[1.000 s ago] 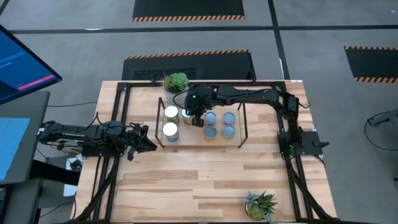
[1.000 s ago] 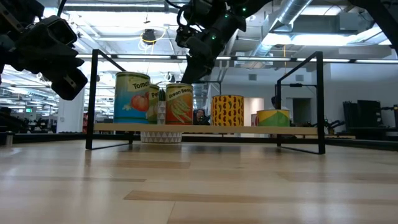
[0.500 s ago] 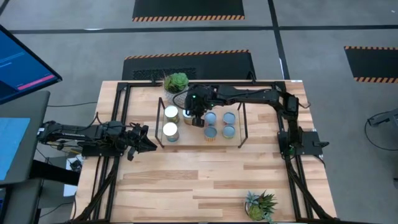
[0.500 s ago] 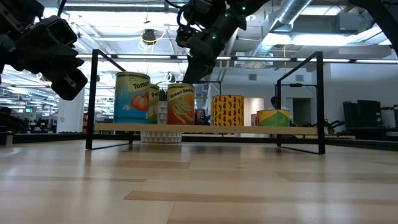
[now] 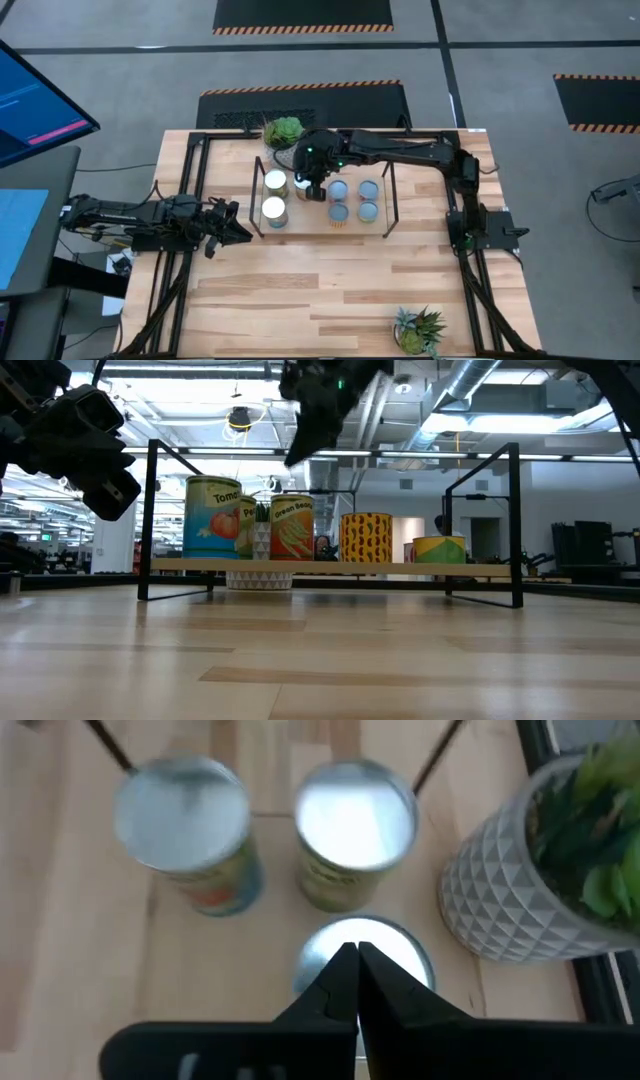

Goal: Pick and place cans onto a shelf
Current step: Adjust the canned mushroom

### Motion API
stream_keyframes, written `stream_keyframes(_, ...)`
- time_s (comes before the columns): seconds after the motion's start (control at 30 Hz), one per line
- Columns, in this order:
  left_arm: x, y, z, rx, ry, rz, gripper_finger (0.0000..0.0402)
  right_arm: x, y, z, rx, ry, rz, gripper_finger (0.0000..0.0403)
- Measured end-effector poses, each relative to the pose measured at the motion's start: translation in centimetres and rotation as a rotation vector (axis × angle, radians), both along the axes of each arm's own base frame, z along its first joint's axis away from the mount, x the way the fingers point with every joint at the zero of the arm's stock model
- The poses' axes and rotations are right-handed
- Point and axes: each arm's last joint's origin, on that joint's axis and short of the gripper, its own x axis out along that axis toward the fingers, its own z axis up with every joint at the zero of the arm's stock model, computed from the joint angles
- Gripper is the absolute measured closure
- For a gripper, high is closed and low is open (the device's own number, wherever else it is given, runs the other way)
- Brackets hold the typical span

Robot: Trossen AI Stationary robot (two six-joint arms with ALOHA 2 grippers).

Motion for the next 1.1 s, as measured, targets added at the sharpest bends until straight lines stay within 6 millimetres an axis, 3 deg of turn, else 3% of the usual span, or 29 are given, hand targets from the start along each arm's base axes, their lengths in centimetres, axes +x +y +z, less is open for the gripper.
stream_keyframes(0.17, 0.0, 0.0, 0.0, -0.011, 0.003, 0.002, 0.0345, -0.8, 1.8, 4.1, 0.03, 0.01, 0.003, 0.0381)
stream_keyframes(0.3, 0.0, 0.0, 0.0, -0.013, 0.004, 0.002, 0.0345, -2.0, 3.4, 5.4, 0.038, 0.101, -0.058, 0.0388)
stream_keyframes(0.47, 0.0, 0.0, 0.0, -0.015, 0.005, 0.002, 0.0345, -3.6, 5.1, 4.5, 0.066, 0.301, -0.169, 0.0385)
stream_keyframes(0.67, 0.0, 0.0, 0.0, -0.034, 0.009, -0.01, 0.0345, -3.8, 7.5, 2.5, 0.064, 0.414, -0.15, 0.038)
stream_keyframes(0.8, 0.0, -0.1, 0.0, -0.053, 0.012, -0.03, 0.0345, -5.1, 8.4, 1.9, 0.0, 0.493, -0.217, 0.0388)
stream_keyframes(0.93, 0.0, -0.2, 0.0, -0.057, 0.014, -0.046, 0.0345, -7.0, 8.4, 1.6, -0.031, 0.525, -0.278, 0.0389)
stream_keyframes(1.1, 0.0, -0.2, 0.0, -0.057, 0.012, -0.046, 0.0345, -11.0, 8.3, 1.7, -0.017, 0.448, -0.304, 0.0384)
